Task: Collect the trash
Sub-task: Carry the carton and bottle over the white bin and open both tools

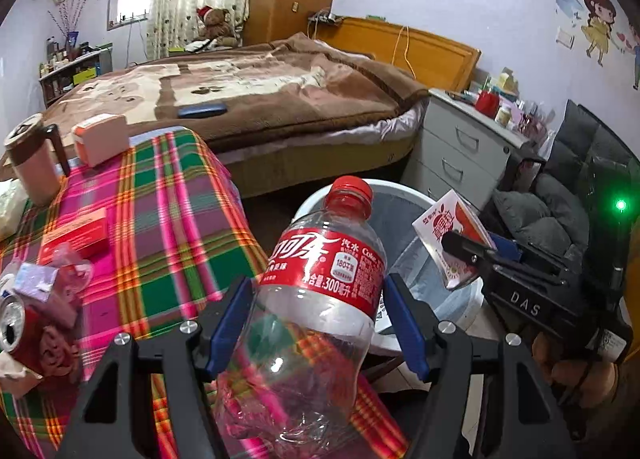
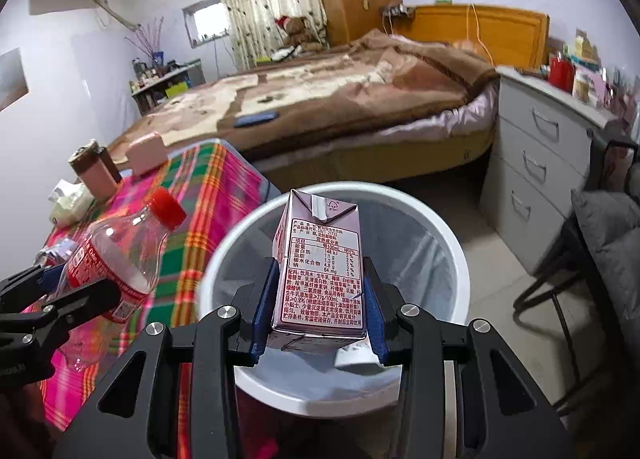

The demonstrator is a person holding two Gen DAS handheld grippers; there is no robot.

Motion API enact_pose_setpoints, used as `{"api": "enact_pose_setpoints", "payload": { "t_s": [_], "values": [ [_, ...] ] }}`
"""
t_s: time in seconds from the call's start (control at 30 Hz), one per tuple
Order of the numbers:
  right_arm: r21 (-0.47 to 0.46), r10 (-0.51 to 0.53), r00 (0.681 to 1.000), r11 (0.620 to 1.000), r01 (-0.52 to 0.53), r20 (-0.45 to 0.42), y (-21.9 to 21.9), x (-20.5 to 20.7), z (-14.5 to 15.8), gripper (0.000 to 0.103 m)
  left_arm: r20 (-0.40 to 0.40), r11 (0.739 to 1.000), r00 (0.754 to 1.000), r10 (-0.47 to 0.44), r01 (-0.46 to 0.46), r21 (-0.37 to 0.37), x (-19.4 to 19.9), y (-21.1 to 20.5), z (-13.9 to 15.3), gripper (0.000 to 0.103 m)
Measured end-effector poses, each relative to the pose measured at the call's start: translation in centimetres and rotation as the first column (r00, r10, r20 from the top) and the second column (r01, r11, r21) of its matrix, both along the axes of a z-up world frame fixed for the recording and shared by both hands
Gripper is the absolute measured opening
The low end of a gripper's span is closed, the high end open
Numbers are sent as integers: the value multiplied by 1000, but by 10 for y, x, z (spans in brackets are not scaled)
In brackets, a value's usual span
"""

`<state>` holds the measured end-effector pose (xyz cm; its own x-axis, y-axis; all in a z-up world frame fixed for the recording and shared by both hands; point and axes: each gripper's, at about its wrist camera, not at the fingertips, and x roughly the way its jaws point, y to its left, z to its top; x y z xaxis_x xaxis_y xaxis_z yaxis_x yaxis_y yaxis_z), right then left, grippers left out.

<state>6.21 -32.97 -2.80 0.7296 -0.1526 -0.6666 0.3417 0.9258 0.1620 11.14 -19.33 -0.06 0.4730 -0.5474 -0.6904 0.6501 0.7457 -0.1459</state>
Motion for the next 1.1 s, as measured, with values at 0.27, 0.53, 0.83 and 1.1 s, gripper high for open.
{"api": "enact_pose_setpoints", "payload": {
  "t_s": [0.27,0.53,0.83,1.1],
  "values": [
    [21,-29,998,999,31,-54,-23,-1,-14,41,-41,998,998,-45,46,37,4,-39,-12,69],
    [23,-31,992,999,34,-118,-41,3,-28,41,-69,994,995,-79,83,64,11,-70,-22,70],
    [17,-1,992,1000,3,-128,-49,3,-31,63,-90,995,993,-81,85,45,18,-77,-28,71],
    [14,-39,994,999,41,-99,-52,-6,-21,64,-73,998,995,-66,68,18,19,-67,-19,75]
  ]
}}
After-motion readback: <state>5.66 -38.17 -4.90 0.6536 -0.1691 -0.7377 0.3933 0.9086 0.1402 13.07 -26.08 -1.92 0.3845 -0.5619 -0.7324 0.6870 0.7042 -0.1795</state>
